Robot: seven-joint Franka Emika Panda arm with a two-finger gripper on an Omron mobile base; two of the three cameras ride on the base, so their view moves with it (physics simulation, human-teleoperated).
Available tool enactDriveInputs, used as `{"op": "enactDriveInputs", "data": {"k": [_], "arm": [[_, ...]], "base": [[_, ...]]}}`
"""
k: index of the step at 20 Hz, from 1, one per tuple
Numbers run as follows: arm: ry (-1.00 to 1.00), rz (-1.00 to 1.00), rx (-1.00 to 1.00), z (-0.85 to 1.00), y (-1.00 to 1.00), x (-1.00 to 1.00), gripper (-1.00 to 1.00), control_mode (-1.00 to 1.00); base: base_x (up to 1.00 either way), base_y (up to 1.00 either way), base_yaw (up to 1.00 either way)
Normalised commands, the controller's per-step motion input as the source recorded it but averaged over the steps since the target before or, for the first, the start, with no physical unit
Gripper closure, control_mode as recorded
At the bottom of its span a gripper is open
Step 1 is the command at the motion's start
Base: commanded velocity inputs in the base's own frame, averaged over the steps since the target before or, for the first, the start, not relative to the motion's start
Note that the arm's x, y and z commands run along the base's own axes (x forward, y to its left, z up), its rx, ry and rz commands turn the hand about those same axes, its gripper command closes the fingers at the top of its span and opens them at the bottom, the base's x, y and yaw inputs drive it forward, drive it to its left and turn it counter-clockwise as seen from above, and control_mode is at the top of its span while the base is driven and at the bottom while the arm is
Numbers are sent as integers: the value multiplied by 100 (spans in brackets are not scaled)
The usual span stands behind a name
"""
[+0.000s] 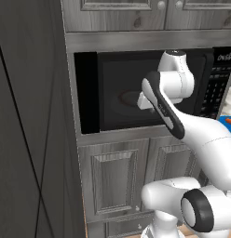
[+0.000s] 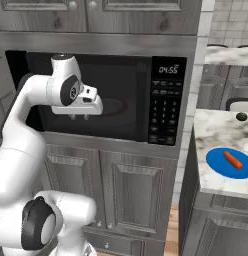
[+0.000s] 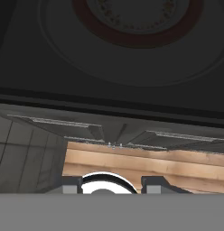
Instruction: Pick the carrot from the counter and place it in the microwave. Then turn on the microwave.
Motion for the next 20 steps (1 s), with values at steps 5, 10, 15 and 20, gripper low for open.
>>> {"op": "enactDriveInputs", "data": {"k": [5, 10, 15, 20], "arm": [[0, 0, 0, 0, 0, 0, -100, 100], [0, 0, 0, 0, 0, 0, -100, 100], [0, 0, 0, 0, 0, 0, -100, 100], [0, 0, 0, 0, 0, 0, -100, 100]], "base": [[0, 0, 0], [0, 0, 0], [-1, 0, 0], [-19, 0, 0]]}}
